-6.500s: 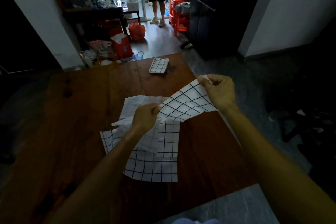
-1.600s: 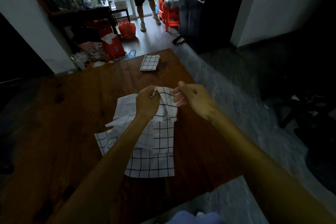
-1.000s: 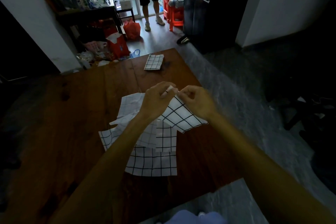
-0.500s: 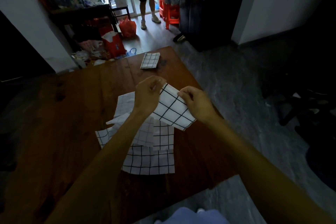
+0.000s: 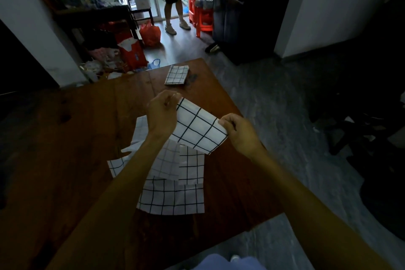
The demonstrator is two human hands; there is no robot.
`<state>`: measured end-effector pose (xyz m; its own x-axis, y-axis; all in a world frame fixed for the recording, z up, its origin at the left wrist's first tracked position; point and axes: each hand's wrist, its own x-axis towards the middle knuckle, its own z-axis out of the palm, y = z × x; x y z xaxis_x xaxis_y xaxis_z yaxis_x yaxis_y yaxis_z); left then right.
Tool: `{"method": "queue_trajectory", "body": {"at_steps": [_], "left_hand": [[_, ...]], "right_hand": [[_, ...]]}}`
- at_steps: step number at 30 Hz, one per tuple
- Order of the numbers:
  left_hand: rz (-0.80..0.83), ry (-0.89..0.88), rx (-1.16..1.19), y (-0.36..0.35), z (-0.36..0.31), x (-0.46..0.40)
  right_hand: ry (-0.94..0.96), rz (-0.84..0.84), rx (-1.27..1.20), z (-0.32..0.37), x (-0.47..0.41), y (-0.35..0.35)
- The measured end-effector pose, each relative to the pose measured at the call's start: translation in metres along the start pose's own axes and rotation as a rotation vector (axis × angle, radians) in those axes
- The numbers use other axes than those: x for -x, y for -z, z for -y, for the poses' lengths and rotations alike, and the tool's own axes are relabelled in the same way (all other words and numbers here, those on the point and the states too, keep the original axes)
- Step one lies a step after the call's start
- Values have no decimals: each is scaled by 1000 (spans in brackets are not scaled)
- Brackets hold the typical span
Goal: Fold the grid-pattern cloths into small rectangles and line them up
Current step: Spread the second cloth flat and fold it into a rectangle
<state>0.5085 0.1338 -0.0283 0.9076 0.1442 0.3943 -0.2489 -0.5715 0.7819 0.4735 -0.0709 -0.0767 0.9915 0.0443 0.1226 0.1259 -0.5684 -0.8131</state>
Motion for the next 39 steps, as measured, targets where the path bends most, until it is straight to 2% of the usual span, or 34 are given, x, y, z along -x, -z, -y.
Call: {"method": "queue_trajectory", "body": {"at_steps": [4, 6, 8, 10, 14, 20, 27, 34, 39], "left_hand": [[-28, -20, -5, 5, 4, -2], [23, -45, -26, 4, 4, -2], [90, -100, -66, -2, 2, 1], [142, -183, -79, -8, -3, 6], [207, -279, -42, -15, -11, 12], [167, -40, 55, -9, 6, 14], [49, 24, 125, -8, 13, 18], [21, 14, 175, -4, 3, 15], [39, 20, 223, 1, 6, 17]], "right_hand": [[-85, 26, 123, -17, 3, 2], [-133, -6, 171, -15, 0, -2], [-90, -78, 190, -5, -5, -9], [-1, -85, 118, 11, -11, -15], [77, 42, -118, 34, -20, -19], [-61, -83, -400, 27, -17, -10], [-125, -101, -551, 31, -11, -1], [-45, -126, -466, 41, -15, 1], [-64, -83, -543, 47, -12, 4]]}}
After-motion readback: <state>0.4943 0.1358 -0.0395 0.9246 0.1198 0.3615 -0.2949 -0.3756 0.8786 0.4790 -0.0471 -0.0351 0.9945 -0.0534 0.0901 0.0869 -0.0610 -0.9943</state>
